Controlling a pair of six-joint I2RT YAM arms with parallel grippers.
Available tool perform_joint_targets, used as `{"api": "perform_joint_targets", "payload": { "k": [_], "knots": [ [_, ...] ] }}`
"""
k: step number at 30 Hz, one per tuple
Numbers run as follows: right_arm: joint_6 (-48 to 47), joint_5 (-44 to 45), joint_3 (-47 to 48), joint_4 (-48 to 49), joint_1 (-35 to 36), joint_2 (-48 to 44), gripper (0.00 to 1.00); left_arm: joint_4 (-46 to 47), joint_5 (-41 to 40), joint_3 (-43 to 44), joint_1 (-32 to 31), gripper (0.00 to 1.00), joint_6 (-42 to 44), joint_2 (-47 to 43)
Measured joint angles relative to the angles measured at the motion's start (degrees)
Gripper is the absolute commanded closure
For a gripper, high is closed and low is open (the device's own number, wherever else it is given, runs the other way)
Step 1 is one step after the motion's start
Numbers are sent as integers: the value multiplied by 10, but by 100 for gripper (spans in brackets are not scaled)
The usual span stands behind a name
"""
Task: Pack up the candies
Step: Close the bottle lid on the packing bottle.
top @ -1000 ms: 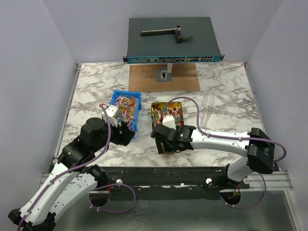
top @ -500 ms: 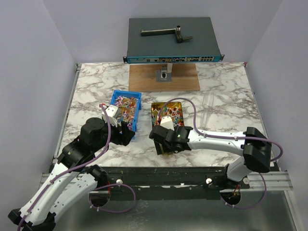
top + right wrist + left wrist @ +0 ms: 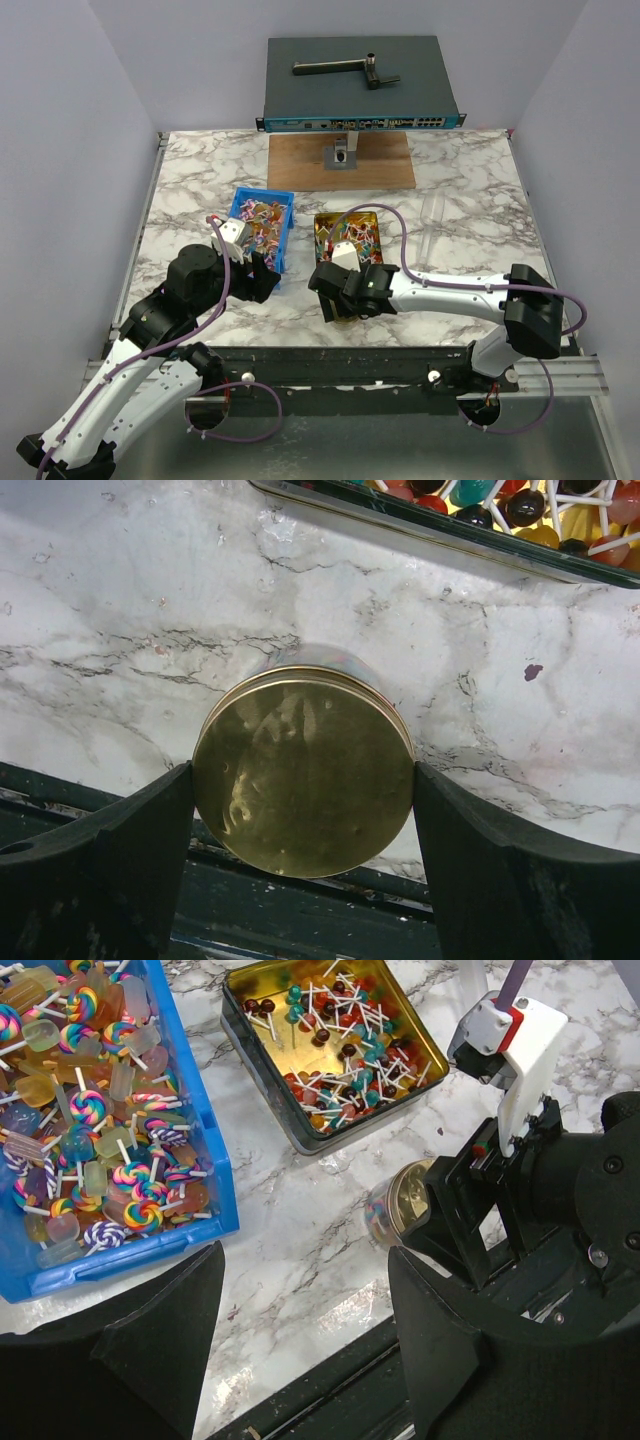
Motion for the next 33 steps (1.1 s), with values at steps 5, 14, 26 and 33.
{"api": "perform_joint_targets", "payload": {
  "k": [5, 14, 26, 33],
  "knots": [
    [4, 4, 0, 0, 2, -1, 17, 0, -2, 0, 0, 31, 0, 0],
    [9, 9, -2, 2, 2, -2, 0, 0, -2, 0, 0, 31, 0, 2],
    [10, 6, -5, 7, 2, -2, 0, 0, -2, 0, 0, 31, 0, 2],
    [10, 0, -5, 7, 3, -14, 0, 0, -2, 0, 0, 29, 0, 4]
  ]
}}
